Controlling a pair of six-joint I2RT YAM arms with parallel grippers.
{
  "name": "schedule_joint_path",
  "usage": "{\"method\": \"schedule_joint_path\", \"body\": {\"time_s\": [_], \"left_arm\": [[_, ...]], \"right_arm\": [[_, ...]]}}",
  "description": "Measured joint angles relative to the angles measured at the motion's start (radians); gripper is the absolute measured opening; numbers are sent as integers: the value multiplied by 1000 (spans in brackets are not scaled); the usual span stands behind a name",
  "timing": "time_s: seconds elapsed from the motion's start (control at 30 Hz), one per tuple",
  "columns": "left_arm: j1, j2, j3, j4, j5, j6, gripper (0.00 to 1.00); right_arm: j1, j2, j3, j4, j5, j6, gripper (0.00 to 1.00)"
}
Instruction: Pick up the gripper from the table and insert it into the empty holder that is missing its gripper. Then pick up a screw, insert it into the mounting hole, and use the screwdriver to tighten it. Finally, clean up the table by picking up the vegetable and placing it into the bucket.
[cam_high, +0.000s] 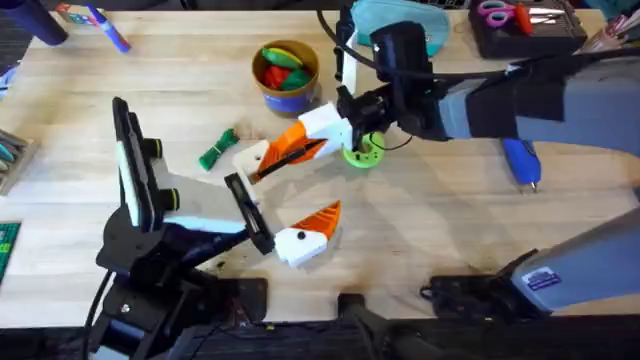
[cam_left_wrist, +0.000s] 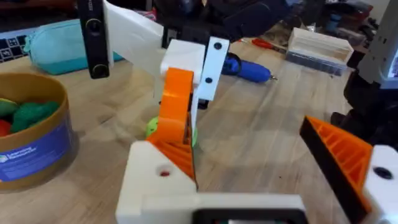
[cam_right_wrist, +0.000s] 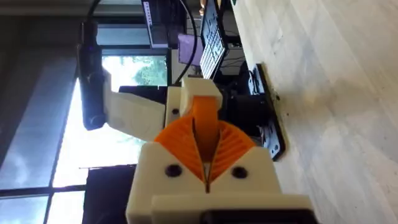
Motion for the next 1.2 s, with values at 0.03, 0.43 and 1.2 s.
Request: {"method": "schedule_joint_path", "body": {"time_s": [0.03,0.43,1.2], "left_arm": [[1,0,0,0,4,2,988],[4,0,0,-1,12,15,986],[-4,0,0,-7,49,63,986]], "right_arm": [[0,0,0,0,-1,0,9],[2,0,0,0,-4,-1,9],[44,18,-1,90,-96,-31,314]]}}
